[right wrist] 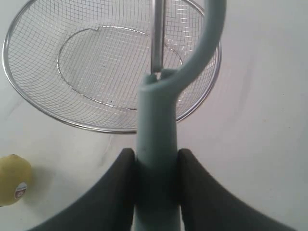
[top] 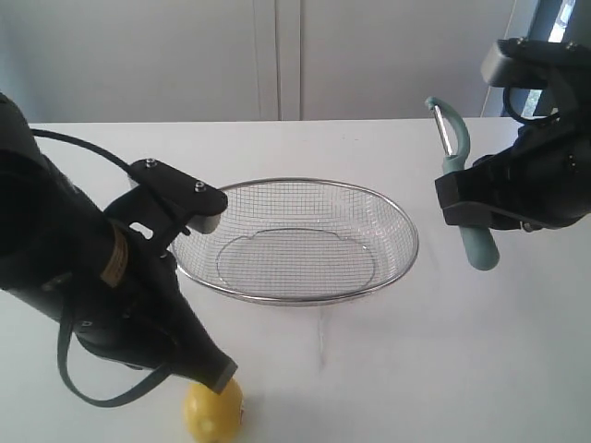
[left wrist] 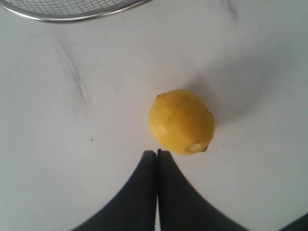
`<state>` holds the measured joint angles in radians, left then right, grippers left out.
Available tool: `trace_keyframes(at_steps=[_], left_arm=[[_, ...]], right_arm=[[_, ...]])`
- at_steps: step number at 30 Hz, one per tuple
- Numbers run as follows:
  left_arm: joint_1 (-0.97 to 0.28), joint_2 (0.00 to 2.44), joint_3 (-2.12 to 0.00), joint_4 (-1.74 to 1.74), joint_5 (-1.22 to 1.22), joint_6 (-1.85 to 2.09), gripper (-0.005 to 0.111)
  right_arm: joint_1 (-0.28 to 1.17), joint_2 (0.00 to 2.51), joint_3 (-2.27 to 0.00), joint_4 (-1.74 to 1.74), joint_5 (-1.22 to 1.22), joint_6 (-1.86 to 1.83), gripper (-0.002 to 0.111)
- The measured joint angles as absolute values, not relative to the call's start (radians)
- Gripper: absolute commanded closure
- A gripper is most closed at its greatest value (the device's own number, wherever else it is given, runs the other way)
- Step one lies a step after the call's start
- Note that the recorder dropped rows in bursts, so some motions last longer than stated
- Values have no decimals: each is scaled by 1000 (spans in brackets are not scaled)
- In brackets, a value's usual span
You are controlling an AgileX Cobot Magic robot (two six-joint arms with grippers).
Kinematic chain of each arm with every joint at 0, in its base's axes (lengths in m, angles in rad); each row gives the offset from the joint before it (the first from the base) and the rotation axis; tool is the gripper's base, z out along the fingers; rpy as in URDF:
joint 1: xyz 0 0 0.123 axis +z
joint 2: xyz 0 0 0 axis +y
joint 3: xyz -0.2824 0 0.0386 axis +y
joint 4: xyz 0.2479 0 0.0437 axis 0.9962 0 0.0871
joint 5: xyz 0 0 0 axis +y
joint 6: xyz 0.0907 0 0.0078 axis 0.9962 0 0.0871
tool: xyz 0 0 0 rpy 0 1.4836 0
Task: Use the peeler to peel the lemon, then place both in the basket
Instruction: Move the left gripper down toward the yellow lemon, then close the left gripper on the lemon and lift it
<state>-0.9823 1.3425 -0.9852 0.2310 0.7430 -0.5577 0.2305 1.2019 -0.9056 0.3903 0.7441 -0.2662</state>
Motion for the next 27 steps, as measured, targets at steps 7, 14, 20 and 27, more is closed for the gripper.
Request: trace_keyframes(at_steps=[7,14,20,27], left_arm=[[-982,1425,-985,148,728,-565,25],[-982,1520,-985,72,650,-659,11],[-982,1577,-985,101,635,-761,11],[-982,1614,-985,141,606,-844,11]], right_arm=[[230,1202,-906,390,744,-266,108],[230,1202,-906,390,744,-266,108],[230,1202,-906,390,744,-266,108],[230,1202,-906,390,744,-266,108]])
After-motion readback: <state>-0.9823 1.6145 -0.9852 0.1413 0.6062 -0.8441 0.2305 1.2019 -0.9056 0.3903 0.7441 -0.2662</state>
